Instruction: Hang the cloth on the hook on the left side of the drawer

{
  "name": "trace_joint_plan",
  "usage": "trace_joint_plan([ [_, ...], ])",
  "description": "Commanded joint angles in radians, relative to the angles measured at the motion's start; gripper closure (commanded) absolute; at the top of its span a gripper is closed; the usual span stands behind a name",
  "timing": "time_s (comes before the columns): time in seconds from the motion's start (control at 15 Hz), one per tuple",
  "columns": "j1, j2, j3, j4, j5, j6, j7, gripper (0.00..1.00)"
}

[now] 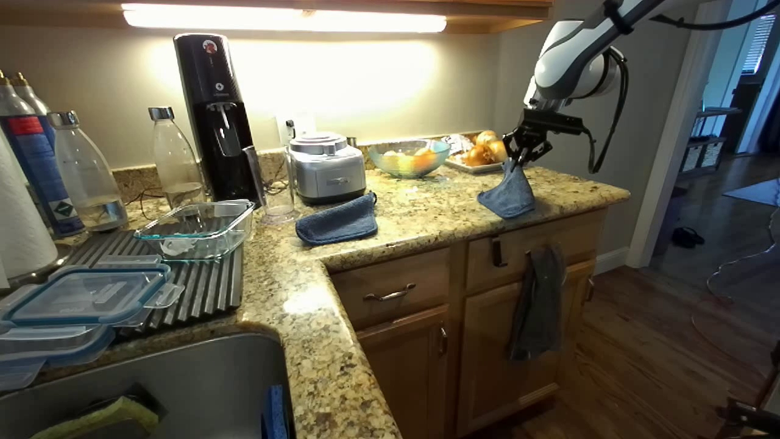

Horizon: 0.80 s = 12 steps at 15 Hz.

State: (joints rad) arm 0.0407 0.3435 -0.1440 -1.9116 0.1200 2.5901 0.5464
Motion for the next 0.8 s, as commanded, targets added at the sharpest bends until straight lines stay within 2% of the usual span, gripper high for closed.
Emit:
trace_joint_plan([
  [0.0,0.03,-0.188,0.012,-0.196,-0.063,0.048,-0.023,0.93],
  [0.33,0.035,-0.339,0.064,-0.354,-0.148,0.117,-0.039,0.95],
  [0.4,0.019,-0.244,0.07,-0.242,-0.122,0.063,-0.023,0.96],
  [0.47,0.018,-0.261,0.079,-0.26,-0.123,0.066,-0.024,0.9],
  [0.73,0.016,-0.24,0.077,-0.247,-0.123,0.066,-0.024,0.9],
])
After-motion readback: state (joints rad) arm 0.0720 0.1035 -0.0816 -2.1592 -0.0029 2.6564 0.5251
